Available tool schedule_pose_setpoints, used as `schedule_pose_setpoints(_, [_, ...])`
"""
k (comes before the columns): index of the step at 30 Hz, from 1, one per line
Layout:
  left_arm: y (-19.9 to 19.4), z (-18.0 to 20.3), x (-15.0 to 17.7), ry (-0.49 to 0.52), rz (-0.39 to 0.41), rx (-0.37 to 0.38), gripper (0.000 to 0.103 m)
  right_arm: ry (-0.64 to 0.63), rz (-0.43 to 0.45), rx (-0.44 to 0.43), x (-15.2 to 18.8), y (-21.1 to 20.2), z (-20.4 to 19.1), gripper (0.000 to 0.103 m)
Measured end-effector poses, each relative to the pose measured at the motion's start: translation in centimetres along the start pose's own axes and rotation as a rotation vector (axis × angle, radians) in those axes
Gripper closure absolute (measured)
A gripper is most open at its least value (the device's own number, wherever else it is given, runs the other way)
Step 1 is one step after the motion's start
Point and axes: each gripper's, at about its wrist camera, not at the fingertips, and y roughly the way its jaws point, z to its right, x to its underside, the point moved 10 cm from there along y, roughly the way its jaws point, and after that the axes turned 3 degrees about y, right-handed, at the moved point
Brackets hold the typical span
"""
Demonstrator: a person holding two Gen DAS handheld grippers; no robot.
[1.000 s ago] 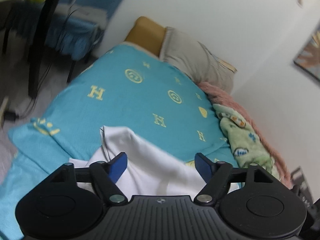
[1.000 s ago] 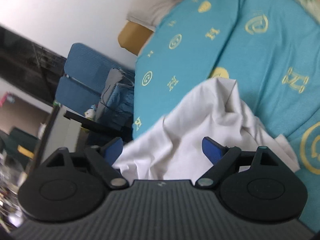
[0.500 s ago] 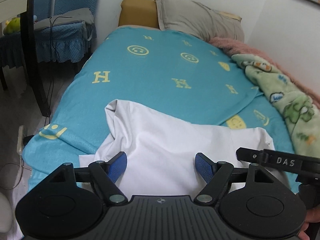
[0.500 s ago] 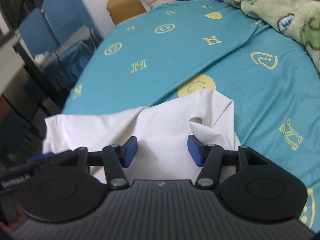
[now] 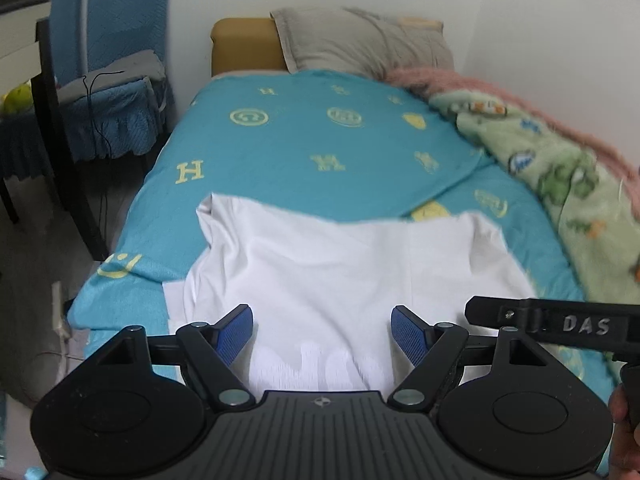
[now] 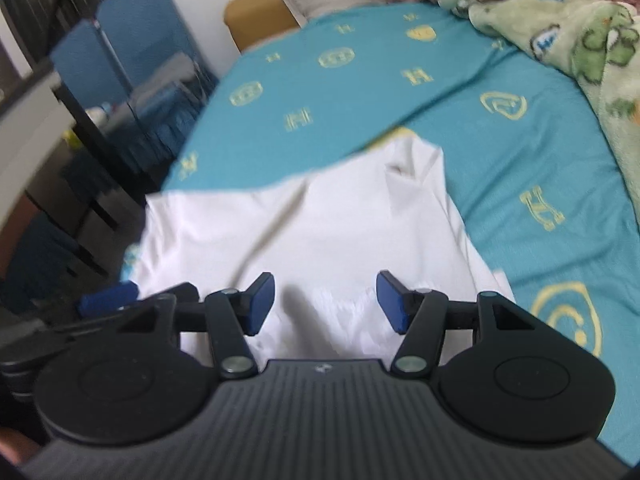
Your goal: Fold clothes
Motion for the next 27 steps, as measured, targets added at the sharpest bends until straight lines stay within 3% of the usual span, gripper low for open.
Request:
schedule_pose_setpoints(3, [1.5, 0.4, 1.4, 0.026, -0.056, -0.015, 0.025, 0.094, -0.059, -0.007, 0.8, 1.0, 1.3, 0.045])
schedule_pose_setpoints(8, [1.8, 0.4, 1.8, 0.021, -0.061, -0.027, 0.025, 0.300, -0.089, -0.083, 1.0, -0.7, 2.7, 0.044])
schedule_pose_setpoints(12, [1.8, 0.3, 1.9, 0.016, -0.063, -0.024, 0.025, 0.453, -0.100, -0.101, 2.2, -0.9, 4.1, 0.020])
schedule_pose_setpoints(20, [2.1, 0.2, 1.5, -0.014, -0.089, -0.018, 0.023, 0.764, -0.109, -0.119, 4.6, -0.2, 7.3, 0.020])
schedule_pose_setpoints(24, [2.2, -0.3, 1.2, -0.067, -0.106, 0.007, 0.022, 0.920, -0.113, -0.128, 5.8, 0.2, 8.9, 0.027])
schedule_pose_setpoints(27, [2.0, -0.5, 0.9, -0.097, -0.108, 0.022, 0.022, 0.912, -0.055, -0.104, 4.9, 0.1, 9.2, 0.050])
